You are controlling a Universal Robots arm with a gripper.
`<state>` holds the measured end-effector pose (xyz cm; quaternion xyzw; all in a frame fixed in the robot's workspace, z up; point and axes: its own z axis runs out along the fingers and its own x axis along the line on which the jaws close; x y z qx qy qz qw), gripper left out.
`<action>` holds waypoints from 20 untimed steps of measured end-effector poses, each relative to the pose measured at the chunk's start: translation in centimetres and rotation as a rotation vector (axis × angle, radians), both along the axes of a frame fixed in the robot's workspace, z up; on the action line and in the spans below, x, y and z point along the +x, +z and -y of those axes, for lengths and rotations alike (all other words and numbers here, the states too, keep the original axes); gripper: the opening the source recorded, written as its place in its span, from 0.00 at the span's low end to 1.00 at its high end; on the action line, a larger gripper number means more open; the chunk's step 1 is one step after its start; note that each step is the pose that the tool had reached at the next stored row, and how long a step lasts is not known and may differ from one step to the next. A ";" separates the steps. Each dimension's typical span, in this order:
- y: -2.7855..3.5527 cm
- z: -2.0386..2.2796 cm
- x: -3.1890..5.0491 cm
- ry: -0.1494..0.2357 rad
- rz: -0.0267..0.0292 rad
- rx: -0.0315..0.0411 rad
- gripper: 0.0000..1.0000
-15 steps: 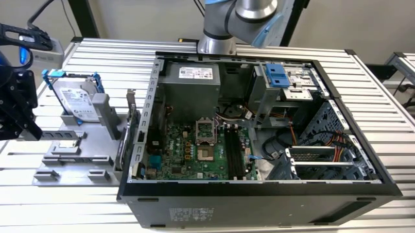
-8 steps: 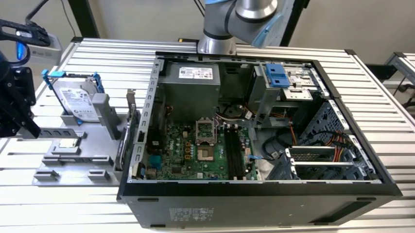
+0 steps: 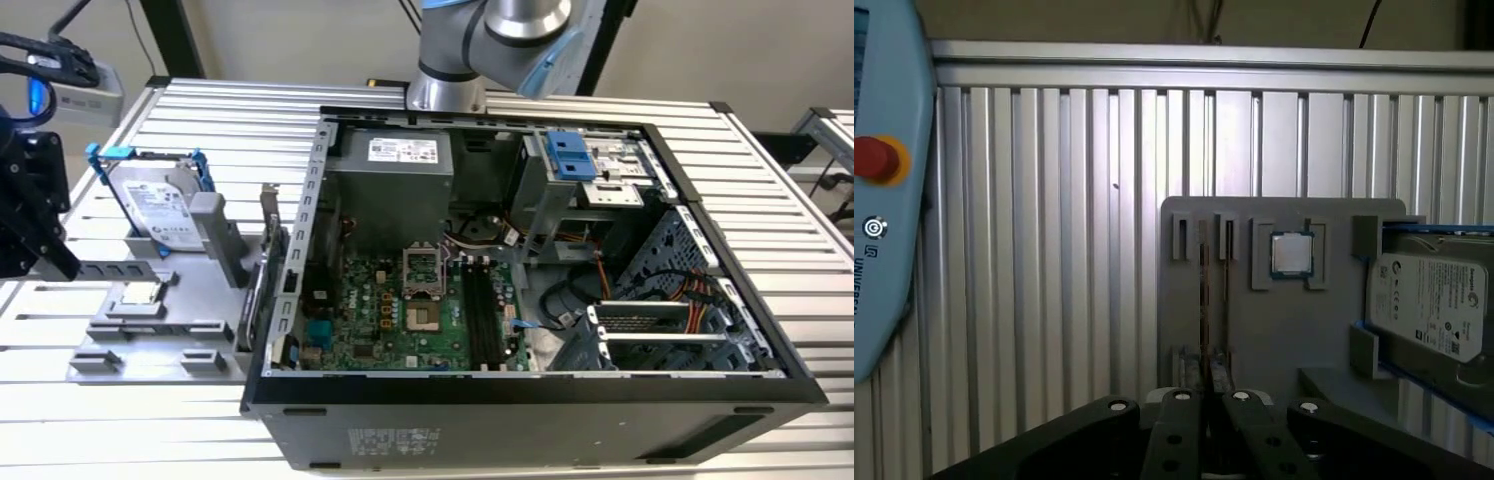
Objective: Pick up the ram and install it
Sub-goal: 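Pick up the ram and move it above insertion slot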
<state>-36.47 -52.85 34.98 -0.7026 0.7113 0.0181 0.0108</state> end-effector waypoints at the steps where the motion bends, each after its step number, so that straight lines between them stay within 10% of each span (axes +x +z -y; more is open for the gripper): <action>1: 0.06 0.00 0.00 0.000 0.0000 0.0000 0.00; 20: 1.43 0.00 0.00 0.000 0.0000 0.0000 0.00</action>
